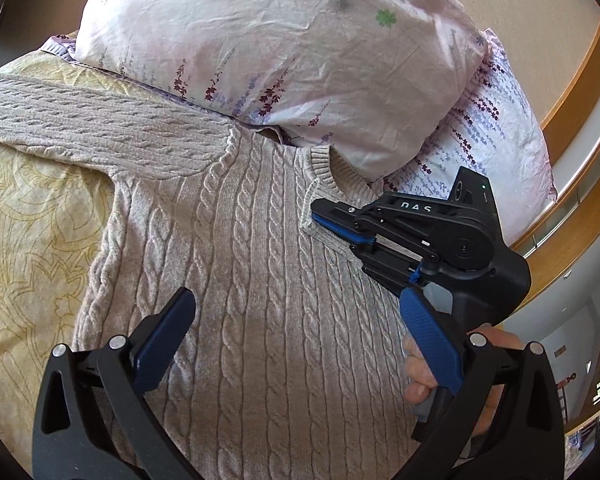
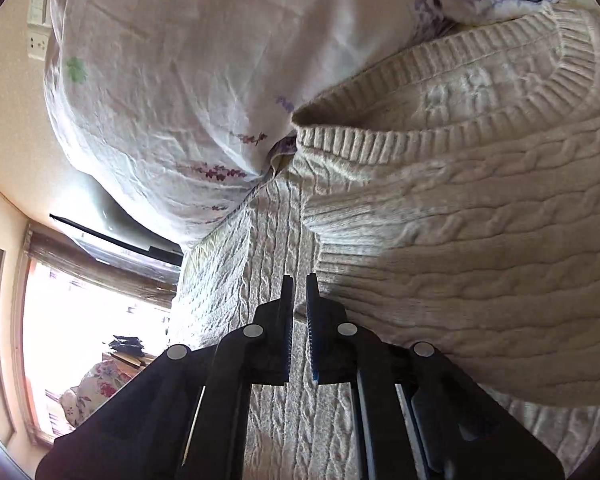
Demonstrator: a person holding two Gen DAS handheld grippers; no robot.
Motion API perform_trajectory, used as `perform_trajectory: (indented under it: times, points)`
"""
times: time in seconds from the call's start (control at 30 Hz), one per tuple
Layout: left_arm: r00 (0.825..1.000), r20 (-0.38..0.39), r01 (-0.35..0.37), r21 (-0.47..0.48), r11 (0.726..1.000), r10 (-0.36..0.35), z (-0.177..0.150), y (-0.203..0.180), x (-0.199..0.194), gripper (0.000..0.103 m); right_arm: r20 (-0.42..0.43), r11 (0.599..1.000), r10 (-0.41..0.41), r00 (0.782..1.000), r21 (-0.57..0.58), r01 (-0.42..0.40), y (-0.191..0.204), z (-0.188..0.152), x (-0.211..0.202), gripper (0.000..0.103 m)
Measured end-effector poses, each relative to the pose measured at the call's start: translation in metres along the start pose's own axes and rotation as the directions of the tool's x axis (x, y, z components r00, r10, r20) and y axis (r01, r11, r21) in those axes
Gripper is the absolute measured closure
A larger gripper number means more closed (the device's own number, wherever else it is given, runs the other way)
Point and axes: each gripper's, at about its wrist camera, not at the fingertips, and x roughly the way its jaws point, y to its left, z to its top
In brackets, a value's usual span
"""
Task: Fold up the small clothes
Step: 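Lower the sleeve onto the sweater body near the collar and open the right gripper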
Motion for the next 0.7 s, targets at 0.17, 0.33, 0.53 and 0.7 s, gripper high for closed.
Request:
perform_trajectory:
  times: [0.17, 0.33, 0.53, 0.7]
  points:
    - [1.0, 0.009, -0.003, -0.015, 1.0, 0.003, 0.002, 0.003, -0.002, 0.002, 0.029, 0.952, -0.113, 0.993, -0.282, 0.116, 0.039, -0.006, -0.019, 0.062]
    - [0.987, 0.13, -0.097, -0.003, 0.995, 0.096, 0.005, 0.003, -0.023, 0.002, 0.158, 0.756, -0.304, 0.94, -0.561, 0.339, 0.066, -0.021, -0.03, 0.055]
    - [0.949, 0.252, -0.179, -0.056, 0.982, 0.188, 0.008, 0.01, -0.046, 0.002, 0.161, 0.584, -0.419, 0.893, -0.705, 0.401, 0.074, -0.042, 0.003, 0.056]
    - [0.956, 0.221, -0.181, -0.073, 0.981, 0.193, 0.01, 0.015, -0.042, 0.002, 0.225, 0.537, -0.487, 0.844, -0.685, 0.492, 0.074, -0.032, 0.023, 0.096]
